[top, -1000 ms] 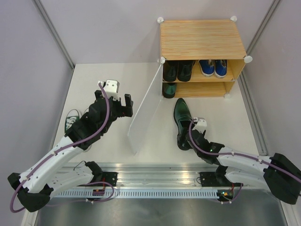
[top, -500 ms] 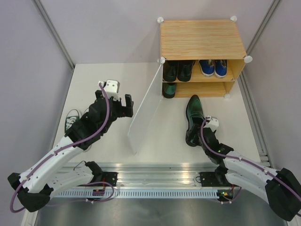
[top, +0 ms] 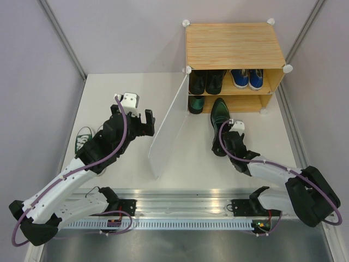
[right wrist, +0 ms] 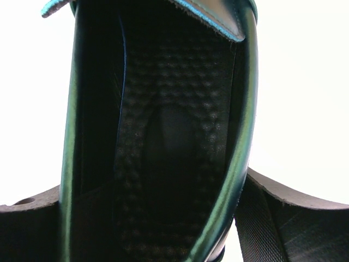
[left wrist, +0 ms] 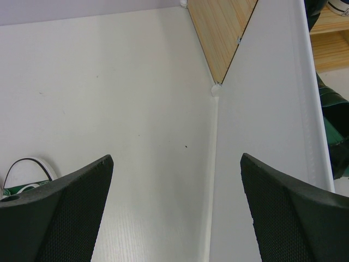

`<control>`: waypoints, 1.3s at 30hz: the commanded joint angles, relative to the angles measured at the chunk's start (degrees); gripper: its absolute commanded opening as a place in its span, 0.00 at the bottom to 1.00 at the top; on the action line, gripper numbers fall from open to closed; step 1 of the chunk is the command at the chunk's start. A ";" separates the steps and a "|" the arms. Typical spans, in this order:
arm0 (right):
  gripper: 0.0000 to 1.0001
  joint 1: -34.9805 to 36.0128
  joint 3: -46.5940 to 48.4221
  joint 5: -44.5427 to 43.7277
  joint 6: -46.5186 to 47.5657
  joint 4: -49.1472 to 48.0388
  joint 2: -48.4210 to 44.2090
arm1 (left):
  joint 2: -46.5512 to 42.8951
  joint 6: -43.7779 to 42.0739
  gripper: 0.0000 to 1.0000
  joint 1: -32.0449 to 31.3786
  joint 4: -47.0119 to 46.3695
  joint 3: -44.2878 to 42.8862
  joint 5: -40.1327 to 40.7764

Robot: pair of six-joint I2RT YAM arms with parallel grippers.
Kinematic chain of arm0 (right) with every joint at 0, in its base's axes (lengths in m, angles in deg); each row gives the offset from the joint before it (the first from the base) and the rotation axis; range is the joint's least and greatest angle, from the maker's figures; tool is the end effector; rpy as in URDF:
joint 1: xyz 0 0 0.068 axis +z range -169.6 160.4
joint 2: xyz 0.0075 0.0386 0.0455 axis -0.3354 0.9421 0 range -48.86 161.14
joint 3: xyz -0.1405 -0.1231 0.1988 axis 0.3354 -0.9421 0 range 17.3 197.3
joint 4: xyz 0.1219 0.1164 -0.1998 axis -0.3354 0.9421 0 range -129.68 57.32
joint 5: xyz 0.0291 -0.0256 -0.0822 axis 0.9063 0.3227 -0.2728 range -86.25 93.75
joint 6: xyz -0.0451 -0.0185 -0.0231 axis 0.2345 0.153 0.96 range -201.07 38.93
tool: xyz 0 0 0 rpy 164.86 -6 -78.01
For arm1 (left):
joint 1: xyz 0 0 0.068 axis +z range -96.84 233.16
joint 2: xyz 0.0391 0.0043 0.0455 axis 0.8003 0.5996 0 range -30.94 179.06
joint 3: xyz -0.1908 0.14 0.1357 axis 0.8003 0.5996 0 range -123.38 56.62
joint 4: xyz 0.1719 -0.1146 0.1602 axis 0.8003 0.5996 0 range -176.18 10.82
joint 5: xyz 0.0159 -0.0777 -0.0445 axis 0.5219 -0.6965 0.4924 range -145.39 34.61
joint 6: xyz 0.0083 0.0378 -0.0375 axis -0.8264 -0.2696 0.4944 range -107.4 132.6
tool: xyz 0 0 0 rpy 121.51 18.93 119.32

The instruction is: Place and organize the shoes in the shoe cabinet

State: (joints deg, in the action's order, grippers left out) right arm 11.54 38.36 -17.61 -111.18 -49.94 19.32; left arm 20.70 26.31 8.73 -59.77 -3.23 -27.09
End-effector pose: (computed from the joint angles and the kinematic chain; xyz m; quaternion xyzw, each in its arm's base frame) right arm 0.1935 0.1017 0.1557 0.0750 0.8796 0.0813 0.4628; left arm 0.1477 -0.1210 0.3819 0.0698 0.7954 -0.1032 0.5932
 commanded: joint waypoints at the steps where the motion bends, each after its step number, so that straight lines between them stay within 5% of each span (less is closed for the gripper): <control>1: 0.01 -0.99 6.53 -1.31 3.56 -10.48 1.86 | -0.57 -0.18 0.99 0.13 -1.98 0.18 -0.26; 24: 0.01 -9.25 31.49 4.84 10.59 -10.04 27.00 | -0.48 -0.36 1.00 0.04 -1.98 0.18 -0.96; 39: 0.06 -10.57 34.57 5.81 12.09 -13.55 34.03 | -0.40 -0.97 0.99 -0.31 -2.07 0.27 -0.26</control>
State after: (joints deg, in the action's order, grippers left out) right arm 1.20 68.85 -11.45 -100.05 -54.29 53.92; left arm 20.68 26.27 8.67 -59.79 -2.99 -27.25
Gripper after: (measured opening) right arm 0.814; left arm 0.993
